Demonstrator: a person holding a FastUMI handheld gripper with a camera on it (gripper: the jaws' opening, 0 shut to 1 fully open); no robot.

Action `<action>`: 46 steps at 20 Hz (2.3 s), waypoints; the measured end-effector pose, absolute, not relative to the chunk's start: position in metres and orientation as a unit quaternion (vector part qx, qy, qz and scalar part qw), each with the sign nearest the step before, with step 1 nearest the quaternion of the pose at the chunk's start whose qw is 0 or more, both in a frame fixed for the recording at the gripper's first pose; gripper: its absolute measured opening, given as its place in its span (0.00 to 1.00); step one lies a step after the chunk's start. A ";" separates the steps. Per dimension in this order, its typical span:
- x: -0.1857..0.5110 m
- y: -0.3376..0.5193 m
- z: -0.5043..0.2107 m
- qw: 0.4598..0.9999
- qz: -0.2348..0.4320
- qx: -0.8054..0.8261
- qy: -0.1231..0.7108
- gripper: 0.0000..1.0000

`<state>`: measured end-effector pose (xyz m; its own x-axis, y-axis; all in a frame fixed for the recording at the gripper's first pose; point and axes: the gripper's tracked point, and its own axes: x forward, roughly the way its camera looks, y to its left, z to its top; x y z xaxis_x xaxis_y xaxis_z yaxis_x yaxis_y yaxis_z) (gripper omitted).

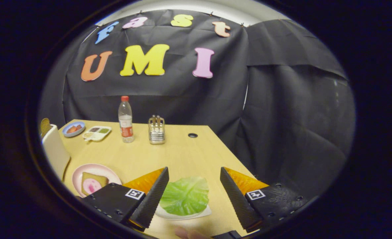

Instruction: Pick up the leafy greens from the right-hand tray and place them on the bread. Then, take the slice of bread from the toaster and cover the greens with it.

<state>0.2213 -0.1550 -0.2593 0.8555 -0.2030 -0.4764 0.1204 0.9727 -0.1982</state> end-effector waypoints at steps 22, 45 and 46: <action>0.249 -0.182 -0.359 0.921 -0.098 -0.092 0.365 0.24; 0.167 -0.002 -0.217 0.955 0.042 -0.120 0.268 0.00; 0.164 0.014 -0.222 0.954 0.053 -0.119 0.271 0.00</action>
<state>0.1644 0.0138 -0.2217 0.8476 0.0369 -0.5293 -0.1661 0.9659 -0.1987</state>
